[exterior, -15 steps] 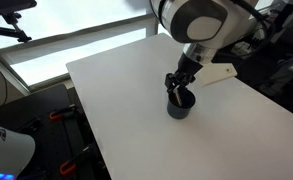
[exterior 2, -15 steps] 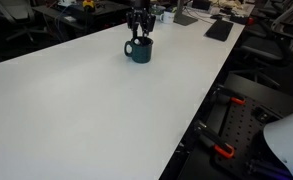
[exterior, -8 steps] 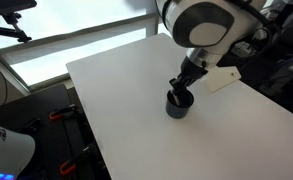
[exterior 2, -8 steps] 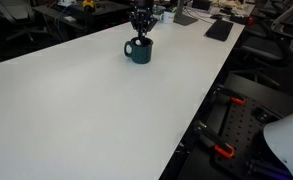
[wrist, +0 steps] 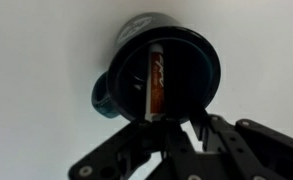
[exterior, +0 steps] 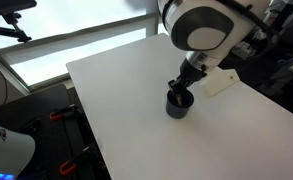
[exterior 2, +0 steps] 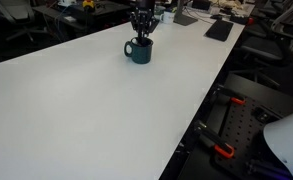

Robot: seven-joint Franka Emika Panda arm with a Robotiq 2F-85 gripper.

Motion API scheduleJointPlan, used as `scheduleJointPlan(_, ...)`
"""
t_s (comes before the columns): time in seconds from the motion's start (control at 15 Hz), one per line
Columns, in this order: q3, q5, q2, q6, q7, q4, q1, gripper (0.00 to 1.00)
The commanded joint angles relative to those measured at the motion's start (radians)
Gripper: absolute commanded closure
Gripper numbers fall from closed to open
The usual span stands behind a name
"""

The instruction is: Remove the marker from the cup and put it on the table

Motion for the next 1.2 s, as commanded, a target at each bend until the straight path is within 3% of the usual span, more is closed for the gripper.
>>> scheduleJointPlan(0.0,0.006,0.02,-0.03,0.017,-0.017,-0.033,-0.002,0.43)
scheduleJointPlan(0.4,0.006,0.03,-0.039,0.023,-0.011,-0.038,-0.004,0.01)
scheduleJointPlan(0.87,-0.006,0.144,-0.093,-0.001,0.104,-0.068,-0.005,0.0)
scheduleJointPlan(1.13,-0.02,0.144,-0.094,-0.008,0.204,-0.066,0.007,0.0)
